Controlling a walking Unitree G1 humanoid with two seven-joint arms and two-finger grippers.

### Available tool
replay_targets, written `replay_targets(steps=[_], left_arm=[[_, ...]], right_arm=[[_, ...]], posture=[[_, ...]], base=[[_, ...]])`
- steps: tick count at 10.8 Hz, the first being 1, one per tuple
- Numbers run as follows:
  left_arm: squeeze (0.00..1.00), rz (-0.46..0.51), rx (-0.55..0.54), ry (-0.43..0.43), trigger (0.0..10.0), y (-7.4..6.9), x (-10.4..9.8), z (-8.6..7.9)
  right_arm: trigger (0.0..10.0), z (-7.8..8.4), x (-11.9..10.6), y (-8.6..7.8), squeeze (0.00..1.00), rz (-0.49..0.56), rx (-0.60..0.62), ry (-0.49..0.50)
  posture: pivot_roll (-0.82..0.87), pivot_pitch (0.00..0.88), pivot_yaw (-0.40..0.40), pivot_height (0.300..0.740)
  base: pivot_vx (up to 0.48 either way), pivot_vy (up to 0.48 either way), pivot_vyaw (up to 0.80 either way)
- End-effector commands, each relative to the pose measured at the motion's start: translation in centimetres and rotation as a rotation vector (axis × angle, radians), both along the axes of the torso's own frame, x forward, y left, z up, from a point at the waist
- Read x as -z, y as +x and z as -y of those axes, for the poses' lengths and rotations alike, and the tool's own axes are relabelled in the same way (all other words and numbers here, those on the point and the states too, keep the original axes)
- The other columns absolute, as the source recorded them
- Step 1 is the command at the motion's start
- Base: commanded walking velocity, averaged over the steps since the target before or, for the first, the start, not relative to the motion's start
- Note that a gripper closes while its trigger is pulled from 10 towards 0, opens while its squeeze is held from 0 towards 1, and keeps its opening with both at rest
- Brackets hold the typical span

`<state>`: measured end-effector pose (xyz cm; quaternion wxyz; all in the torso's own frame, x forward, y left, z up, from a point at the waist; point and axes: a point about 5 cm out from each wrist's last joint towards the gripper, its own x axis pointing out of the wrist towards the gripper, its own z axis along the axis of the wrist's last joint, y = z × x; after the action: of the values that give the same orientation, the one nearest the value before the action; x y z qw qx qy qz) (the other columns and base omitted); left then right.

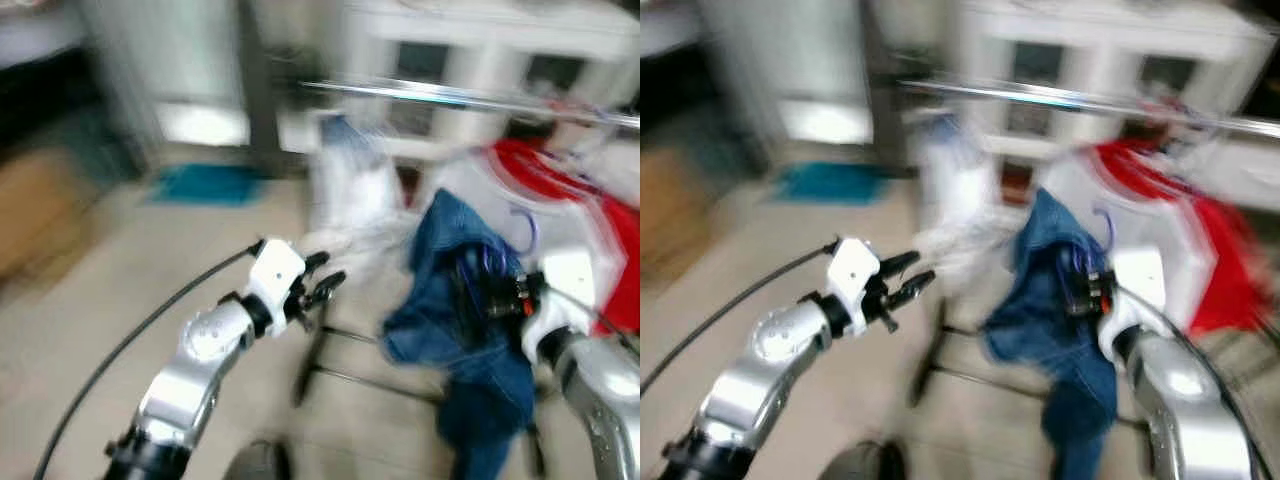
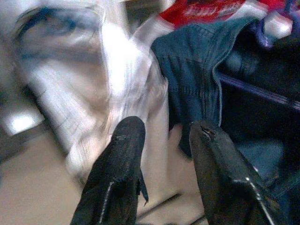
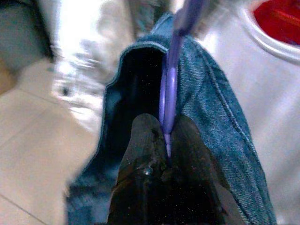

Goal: Hang hanger

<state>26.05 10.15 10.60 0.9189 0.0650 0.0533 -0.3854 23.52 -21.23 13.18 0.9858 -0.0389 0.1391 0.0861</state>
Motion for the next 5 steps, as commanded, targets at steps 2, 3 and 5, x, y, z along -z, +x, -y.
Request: replay_targets(steps=[2,3,5], left_arm=[[0.00,0.025,-0.037,-0.005,10.0,0.7,-0.6,-0.4],[0.00,0.019,-0.052,-0.013,10.0,0.7,-0.5,-0.5],[0.00,0.000,-0.105,-0.050,10.0,0.5,0.1,-1.0]], right_arm=[[0.0,-0.9,0.4,-0.4,0.00,0.023,-0.012,-0.043],[0.0,-1.0,0.7,-0.5,0.00,0.023,-0.004,-0.041],[0.0,-1.2,1.5,-0.9,0.00,0.003,0.023,-0.044]], posture=[[-0.08,0.000,0.036,0.740],[-0.08,0.000,0.033,0.740],[-0.07,0.000,0.017,0.740]], base=[[-0.251,0.000,0.00],[-0.251,0.000,0.00],[-0.124,0.000,0.00]])
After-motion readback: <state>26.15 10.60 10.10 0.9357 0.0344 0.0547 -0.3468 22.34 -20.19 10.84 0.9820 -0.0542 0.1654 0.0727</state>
